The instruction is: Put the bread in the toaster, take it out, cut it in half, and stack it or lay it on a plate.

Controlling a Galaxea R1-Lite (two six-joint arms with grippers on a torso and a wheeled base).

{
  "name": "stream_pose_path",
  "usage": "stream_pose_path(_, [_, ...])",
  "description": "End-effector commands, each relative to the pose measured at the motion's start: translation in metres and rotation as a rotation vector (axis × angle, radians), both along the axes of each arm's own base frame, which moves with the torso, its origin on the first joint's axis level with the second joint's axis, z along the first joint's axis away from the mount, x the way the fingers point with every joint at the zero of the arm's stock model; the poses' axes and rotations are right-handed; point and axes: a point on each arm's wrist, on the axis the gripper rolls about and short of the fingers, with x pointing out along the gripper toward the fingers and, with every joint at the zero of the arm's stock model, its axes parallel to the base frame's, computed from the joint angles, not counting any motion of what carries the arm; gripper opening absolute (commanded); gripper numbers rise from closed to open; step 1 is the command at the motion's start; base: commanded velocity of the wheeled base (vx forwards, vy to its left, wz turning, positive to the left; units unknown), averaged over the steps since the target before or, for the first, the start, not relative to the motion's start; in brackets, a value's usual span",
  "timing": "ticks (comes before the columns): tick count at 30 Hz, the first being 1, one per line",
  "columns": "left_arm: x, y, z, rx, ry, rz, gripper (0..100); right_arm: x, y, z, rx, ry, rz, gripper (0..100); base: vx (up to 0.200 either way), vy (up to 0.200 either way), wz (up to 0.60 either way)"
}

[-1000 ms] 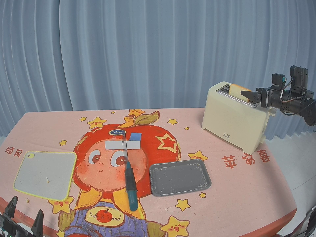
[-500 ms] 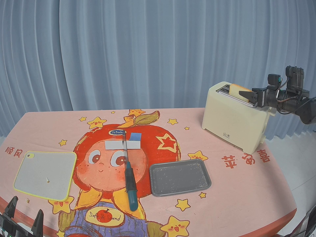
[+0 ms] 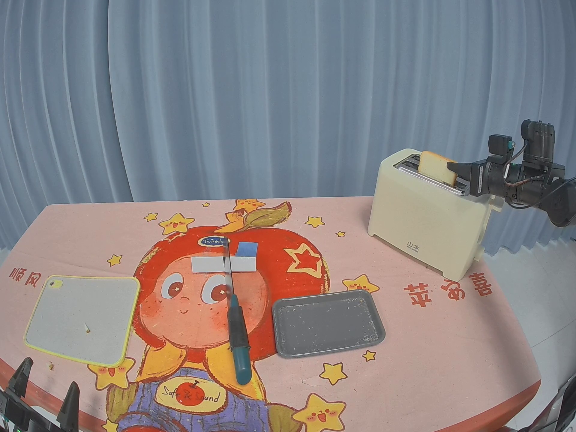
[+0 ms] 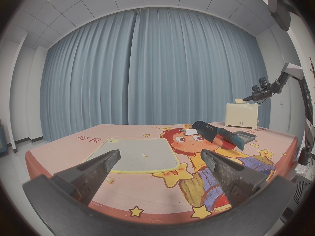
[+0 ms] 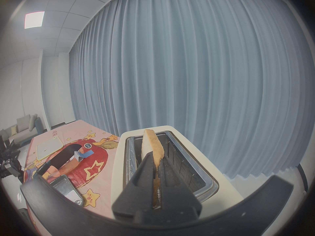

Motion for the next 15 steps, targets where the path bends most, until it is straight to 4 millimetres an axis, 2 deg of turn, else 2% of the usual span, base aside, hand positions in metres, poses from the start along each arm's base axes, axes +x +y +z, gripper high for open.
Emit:
stream_pose_path(1, [0.001, 0.0, -0.004, 0.0, 0.017, 0.001, 100, -0.007, 0.0, 0.009, 0.001, -0.025, 0.003, 0, 0.0, 0.0, 0.0])
stream_pose_path(15, [0.001, 0.0, -0.004, 0.0, 0.017, 0.001, 100, -0.044, 0.004, 0.05, 0.018, -0.138, 0.016, 0, 0.0, 0.0, 0.0])
